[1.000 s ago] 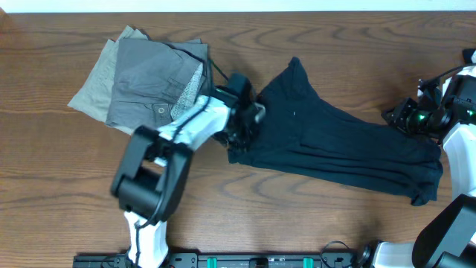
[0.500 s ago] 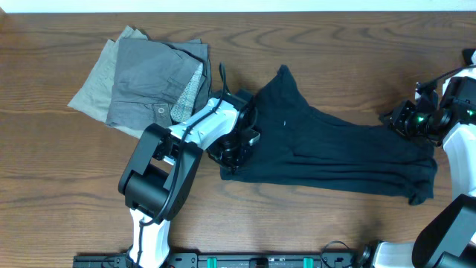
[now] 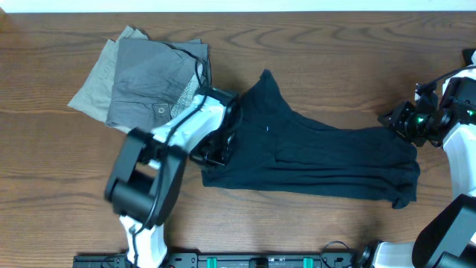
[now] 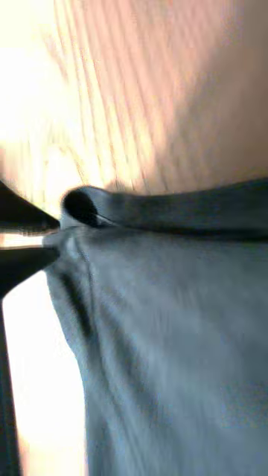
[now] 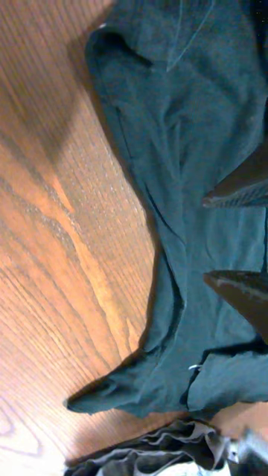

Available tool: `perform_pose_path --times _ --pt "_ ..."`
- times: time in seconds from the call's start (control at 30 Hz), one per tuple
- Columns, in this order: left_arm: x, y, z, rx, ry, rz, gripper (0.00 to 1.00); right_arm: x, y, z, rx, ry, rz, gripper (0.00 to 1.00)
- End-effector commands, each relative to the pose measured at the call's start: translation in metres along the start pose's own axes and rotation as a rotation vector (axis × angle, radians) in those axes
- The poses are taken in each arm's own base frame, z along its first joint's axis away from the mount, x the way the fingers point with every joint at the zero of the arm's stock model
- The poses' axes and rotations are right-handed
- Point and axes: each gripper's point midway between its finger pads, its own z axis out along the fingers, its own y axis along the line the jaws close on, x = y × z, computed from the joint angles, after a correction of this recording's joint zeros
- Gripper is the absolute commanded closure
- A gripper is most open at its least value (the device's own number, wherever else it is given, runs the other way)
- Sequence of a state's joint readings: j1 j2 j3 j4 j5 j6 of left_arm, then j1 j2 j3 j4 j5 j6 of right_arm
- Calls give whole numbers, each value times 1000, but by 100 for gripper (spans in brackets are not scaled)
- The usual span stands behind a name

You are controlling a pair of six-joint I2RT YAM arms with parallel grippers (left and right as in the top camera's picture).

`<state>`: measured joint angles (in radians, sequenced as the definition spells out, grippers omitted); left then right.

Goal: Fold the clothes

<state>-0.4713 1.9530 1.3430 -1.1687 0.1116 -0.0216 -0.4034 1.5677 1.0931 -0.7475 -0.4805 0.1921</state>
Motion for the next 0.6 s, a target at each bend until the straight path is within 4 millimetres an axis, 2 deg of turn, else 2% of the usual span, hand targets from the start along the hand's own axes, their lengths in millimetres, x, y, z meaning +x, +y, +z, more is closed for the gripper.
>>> perform_pose_path --times 0.0,0.03,0.07,0.17,0.23,0.37,0.57 --pt "-37 -12 -70 60 -284 -2 64 -3 3 -3 11 -15 -30 68" --pt "-50 -18 -88 91 -375 10 55 -3 3 -3 11 -15 -30 66" --pt "-62 -22 -103 109 -454 20 50 -3 3 -3 11 -15 -30 66" --pt "-102 -36 -142 168 -690 83 45 -3 3 -3 12 -15 -30 64" --pt "-120 -47 -152 235 -761 110 45 -3 2 -3 15 -13 -28 63" --pt "-161 -65 -146 395 -813 83 45 -1 2 -3 16 -8 -18 61" --pt "-227 -64 -114 530 -837 -51 45 4 2 -3 18 13 -11 52"
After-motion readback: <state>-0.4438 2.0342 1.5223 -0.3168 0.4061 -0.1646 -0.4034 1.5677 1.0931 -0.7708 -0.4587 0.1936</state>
